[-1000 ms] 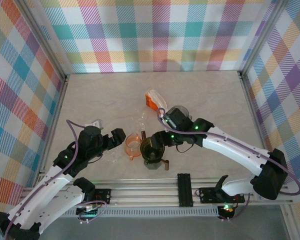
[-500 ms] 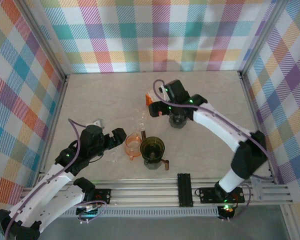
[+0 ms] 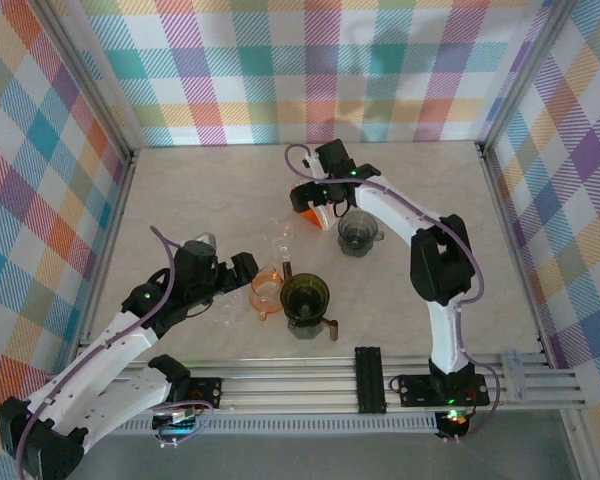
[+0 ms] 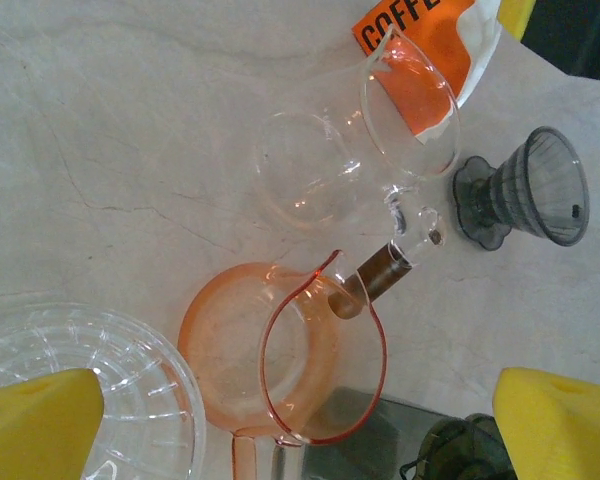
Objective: Place the coffee filter in the dripper
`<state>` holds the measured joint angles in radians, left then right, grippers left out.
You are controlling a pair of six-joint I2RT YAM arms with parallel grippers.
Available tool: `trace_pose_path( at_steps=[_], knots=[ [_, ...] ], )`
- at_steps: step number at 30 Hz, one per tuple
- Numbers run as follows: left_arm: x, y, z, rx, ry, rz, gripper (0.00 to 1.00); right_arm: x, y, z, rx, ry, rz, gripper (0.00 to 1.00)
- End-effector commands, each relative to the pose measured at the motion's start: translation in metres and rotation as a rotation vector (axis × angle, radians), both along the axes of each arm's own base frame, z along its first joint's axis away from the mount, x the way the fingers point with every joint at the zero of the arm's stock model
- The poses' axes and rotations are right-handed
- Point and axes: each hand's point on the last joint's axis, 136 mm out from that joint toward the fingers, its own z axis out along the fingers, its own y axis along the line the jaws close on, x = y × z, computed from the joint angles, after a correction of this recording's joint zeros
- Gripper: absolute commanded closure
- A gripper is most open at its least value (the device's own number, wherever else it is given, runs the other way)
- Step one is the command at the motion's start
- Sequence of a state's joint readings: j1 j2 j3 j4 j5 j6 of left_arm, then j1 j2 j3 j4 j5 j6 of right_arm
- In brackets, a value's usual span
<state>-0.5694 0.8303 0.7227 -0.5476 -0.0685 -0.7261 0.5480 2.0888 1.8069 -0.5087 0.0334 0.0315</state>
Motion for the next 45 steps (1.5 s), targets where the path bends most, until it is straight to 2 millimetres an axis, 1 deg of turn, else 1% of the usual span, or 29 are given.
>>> trace_pose_path(
  at_steps=[1,5,8,13,24,30,35,43,45],
  knots=[
    [0.009,-0.003,0.018,0.016,-0.055,-0.012,0.00,0.016,0.012,0.002,-0.005,-0.045,0.051,0.01],
    [0.014,-0.005,0.015,0.034,-0.051,-0.014,0.00,0.027,0.014,-0.012,-0.031,-0.041,0.047,0.01],
    [0.017,-0.006,0.012,0.050,-0.040,-0.014,0.00,0.032,0.016,-0.023,-0.042,-0.027,0.052,0.01],
    [0.022,-0.008,0.008,0.063,-0.026,-0.015,0.00,0.041,0.015,-0.034,-0.071,-0.031,0.035,0.01],
    [0.026,-0.009,0.004,0.079,-0.017,-0.011,0.00,0.046,0.015,-0.053,-0.084,-0.002,0.003,0.01],
    [0.028,-0.011,0.002,0.080,-0.011,-0.013,0.00,0.051,0.003,-0.060,-0.121,0.001,-0.069,0.08],
    [0.027,-0.010,0.000,0.081,-0.007,-0.014,0.00,0.056,-0.016,-0.062,-0.124,0.024,-0.176,0.15],
    [0.027,-0.011,0.000,0.078,-0.007,-0.013,0.00,0.064,-0.040,-0.061,-0.129,0.038,-0.318,0.18],
    [0.026,-0.010,-0.001,0.080,-0.005,-0.013,0.00,0.066,-0.044,-0.062,-0.127,0.048,-0.339,0.16]
  ],
)
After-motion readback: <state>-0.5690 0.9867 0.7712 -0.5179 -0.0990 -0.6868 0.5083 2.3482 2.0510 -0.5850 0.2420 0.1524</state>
